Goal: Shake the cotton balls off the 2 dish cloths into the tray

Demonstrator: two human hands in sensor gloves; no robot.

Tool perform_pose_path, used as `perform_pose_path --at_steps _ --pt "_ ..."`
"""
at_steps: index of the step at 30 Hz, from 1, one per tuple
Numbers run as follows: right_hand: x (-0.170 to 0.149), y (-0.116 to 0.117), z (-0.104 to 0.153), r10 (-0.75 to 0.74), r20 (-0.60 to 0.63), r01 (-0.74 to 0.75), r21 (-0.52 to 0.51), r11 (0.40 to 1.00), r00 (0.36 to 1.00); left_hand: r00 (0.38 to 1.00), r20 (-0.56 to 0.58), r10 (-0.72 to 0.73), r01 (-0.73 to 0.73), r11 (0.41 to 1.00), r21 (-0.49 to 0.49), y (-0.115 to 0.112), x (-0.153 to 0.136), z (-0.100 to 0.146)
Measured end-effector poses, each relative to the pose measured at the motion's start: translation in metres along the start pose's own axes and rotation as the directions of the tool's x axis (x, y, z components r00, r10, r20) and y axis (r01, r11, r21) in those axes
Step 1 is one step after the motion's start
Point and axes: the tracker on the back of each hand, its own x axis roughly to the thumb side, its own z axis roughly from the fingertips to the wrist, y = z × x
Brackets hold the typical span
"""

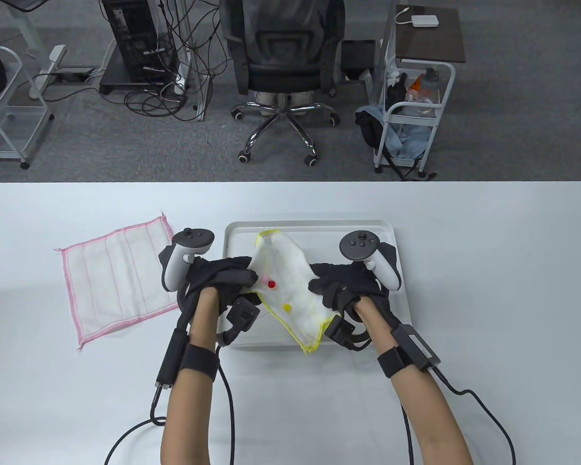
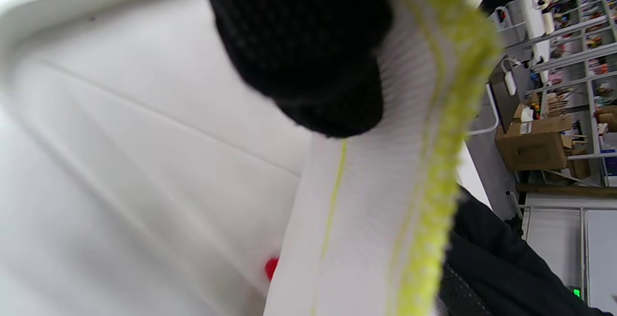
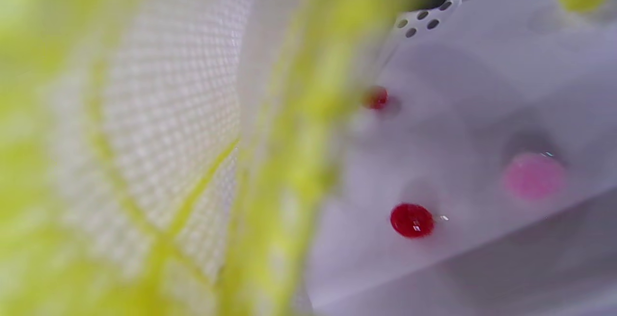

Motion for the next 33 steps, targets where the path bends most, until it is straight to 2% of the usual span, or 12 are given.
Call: perform_pose_path --at_steps 10,15,17,19,21,22,24,27,30,31,32,33 --pt "0.011 -0.009 -0.019 -0.033 0.059 0.039 -0.096 0.995 0.998 0.980 0.117 -0.160 0.134 0.969 0.208 -0.002 0.023 -0.020" --pt "0.017 -0.008 -0.005 -0.026 0.202 0.078 -0.257 0.963 0.979 0.942 0.263 -0.207 0.100 0.923 0.371 -0.009 0.030 -0.008" --pt "0.013 -0.002 -0.005 0.044 0.208 0.016 -0.280 0.960 0.977 0.911 0.319 -0.259 0.116 0.907 0.405 -0.014 0.027 -0.006" --pt "0.009 0.003 0.003 0.194 0.191 -0.122 -0.334 0.935 0.962 0.842 0.413 -0.347 0.178 0.902 0.393 -0.020 0.019 -0.007" --pt "0.009 0.009 0.018 0.151 0.335 0.013 -0.441 0.898 0.930 0.799 0.524 -0.295 0.053 0.903 0.426 -0.024 0.010 0.002" --pt "0.010 0.011 0.021 0.165 0.361 0.018 -0.452 0.892 0.918 0.789 0.551 -0.273 0.010 0.901 0.433 -0.025 0.008 0.004" --pt "0.014 0.011 0.026 0.263 0.309 -0.109 -0.437 0.893 0.914 0.772 0.570 -0.281 -0.011 0.891 0.454 -0.024 0.005 0.013" --pt "0.019 0.011 0.044 0.179 0.453 0.094 -0.518 0.850 0.873 0.726 0.632 -0.271 -0.085 0.877 0.474 -0.023 0.004 0.028" --pt "0.019 0.012 0.046 0.289 0.382 -0.083 -0.473 0.877 0.878 0.737 0.623 -0.262 -0.086 0.878 0.471 -0.024 0.002 0.032" --pt "0.017 0.013 0.054 0.244 0.451 0.051 -0.549 0.834 0.859 0.707 0.658 -0.261 -0.141 0.859 0.492 -0.026 0.001 0.037" --pt "0.017 0.014 0.054 0.217 0.480 0.112 -0.568 0.816 0.850 0.696 0.677 -0.239 -0.185 0.852 0.491 -0.027 -0.001 0.038" --pt "0.017 0.014 0.051 0.214 0.470 0.079 -0.529 0.845 0.856 0.698 0.691 -0.187 -0.240 0.848 0.473 -0.027 -0.003 0.036"
